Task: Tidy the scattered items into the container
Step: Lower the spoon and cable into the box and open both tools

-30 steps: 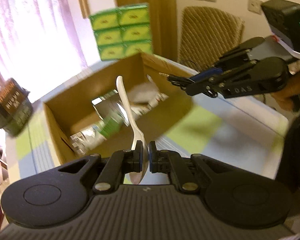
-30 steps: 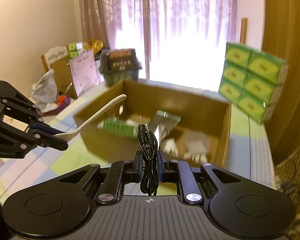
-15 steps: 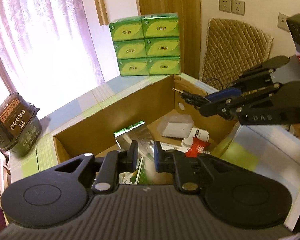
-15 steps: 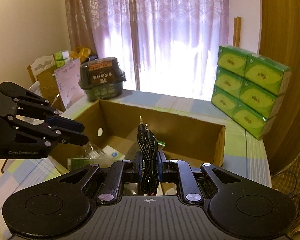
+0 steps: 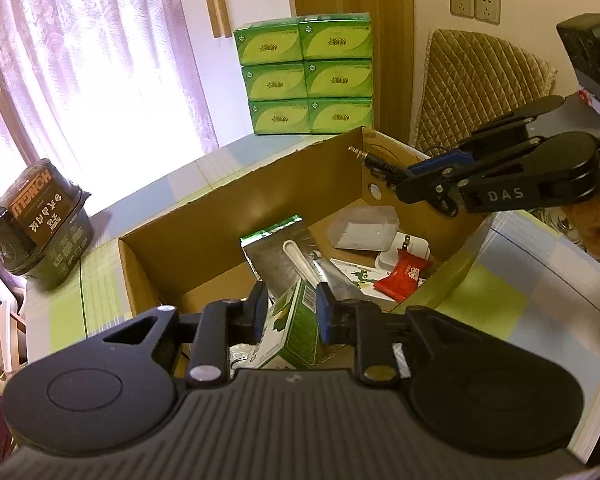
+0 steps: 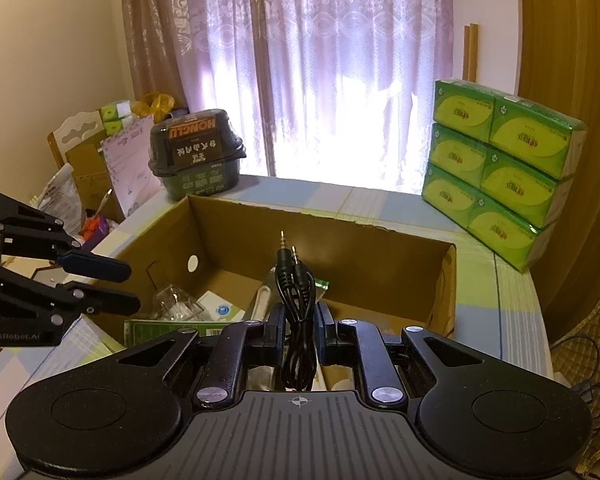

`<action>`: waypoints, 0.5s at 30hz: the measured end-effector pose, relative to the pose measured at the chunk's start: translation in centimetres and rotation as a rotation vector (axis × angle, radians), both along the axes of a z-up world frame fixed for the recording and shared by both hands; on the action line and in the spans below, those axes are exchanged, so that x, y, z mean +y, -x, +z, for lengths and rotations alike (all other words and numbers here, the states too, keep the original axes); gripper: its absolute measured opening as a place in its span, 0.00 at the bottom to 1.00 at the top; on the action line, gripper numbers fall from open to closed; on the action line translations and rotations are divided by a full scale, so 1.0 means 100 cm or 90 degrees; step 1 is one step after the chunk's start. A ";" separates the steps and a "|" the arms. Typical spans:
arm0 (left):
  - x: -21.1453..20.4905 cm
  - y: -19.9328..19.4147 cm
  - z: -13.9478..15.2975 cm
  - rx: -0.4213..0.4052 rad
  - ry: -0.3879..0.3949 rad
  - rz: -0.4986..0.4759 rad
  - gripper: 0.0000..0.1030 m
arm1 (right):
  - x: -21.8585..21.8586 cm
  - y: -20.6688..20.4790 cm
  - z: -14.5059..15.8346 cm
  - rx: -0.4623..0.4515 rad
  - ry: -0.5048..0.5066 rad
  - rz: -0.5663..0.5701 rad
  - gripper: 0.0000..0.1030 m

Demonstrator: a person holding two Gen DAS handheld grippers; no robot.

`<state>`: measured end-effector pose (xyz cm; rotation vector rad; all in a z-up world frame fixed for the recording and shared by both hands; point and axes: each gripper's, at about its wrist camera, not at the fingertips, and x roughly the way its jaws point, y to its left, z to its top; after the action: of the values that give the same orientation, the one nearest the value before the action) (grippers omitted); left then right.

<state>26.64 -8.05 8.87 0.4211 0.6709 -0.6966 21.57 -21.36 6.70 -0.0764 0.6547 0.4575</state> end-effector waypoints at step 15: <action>0.007 0.000 -0.008 0.017 0.004 0.013 0.24 | 0.002 -0.008 -0.011 0.021 0.007 -0.023 0.17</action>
<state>26.69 -7.31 8.09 0.3990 0.6978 -0.6858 22.38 -21.19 5.60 -0.0669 0.6901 0.4219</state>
